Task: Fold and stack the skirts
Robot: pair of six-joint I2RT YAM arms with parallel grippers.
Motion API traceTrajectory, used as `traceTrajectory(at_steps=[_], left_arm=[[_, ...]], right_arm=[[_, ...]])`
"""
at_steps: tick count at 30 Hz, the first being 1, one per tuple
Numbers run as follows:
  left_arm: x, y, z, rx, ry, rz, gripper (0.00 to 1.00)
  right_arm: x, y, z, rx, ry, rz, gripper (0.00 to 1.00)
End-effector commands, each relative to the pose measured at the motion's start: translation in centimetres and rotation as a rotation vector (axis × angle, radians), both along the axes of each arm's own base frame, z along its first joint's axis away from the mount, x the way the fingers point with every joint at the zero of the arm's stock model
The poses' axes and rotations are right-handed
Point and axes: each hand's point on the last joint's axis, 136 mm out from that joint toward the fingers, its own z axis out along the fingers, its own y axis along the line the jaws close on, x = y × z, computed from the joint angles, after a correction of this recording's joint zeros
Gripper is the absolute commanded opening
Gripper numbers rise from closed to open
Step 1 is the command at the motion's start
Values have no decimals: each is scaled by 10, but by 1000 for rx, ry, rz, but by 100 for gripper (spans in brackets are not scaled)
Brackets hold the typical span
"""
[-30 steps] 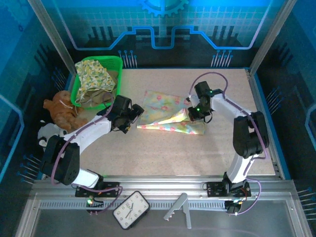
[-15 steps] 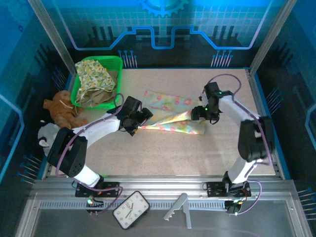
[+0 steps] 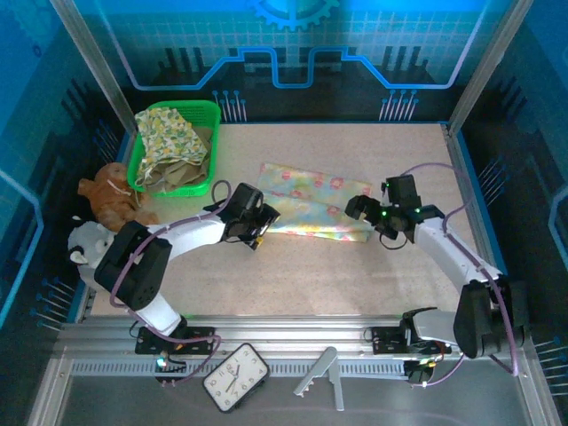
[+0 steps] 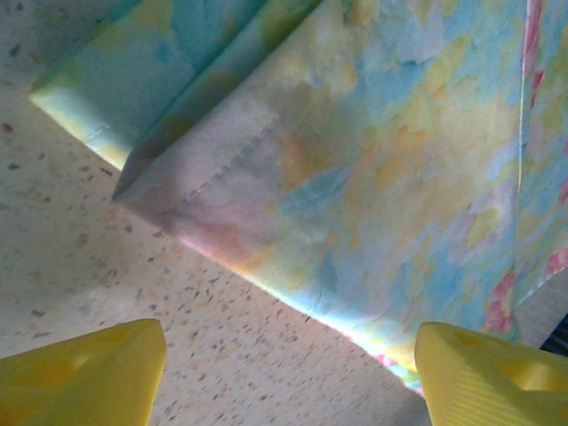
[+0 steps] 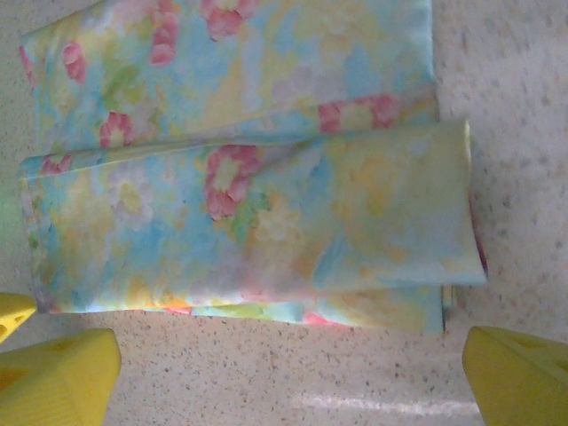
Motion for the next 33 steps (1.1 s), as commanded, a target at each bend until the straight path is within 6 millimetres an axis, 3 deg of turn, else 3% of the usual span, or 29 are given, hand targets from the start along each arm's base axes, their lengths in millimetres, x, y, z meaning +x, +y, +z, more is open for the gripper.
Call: traceTrajectory(at_steps=[1, 9, 15, 20, 28, 33], left_arm=[[8, 2, -6, 13, -17, 52, 71], [13, 19, -15, 118, -8, 95, 57], [28, 14, 0, 143, -62, 47, 24], [28, 19, 10, 167, -85, 45, 0], [25, 3, 42, 100, -167, -82, 0], [25, -1, 58, 65, -212, -127, 0]], right_arm=[[4, -6, 10, 71, -51, -136, 100], [-3, -4, 1, 88, -33, -131, 100], [-4, -3, -3, 93, -24, -124, 100], [-6, -4, -6, 91, -20, -127, 100], [-8, 1, -20, 151, 26, -169, 99], [-3, -14, -43, 102, 39, -240, 87]])
